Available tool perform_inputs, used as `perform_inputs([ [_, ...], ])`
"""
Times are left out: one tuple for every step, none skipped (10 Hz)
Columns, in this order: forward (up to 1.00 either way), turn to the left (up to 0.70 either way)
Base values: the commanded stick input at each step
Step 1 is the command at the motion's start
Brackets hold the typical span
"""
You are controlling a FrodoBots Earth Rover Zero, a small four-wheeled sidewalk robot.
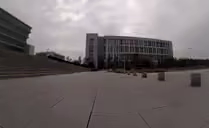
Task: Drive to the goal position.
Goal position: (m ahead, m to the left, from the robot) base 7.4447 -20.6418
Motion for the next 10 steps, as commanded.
perform_inputs([
  [0.7,0.01],
  [0.7,0.01],
  [0.7,0.01],
  [0.7,0.01],
  [0.7,0.01],
  [0.7,0.01],
  [0.7,-0.01],
  [0.7,-0.34],
  [0.7,-0.34],
  [0.7,-0.34],
])
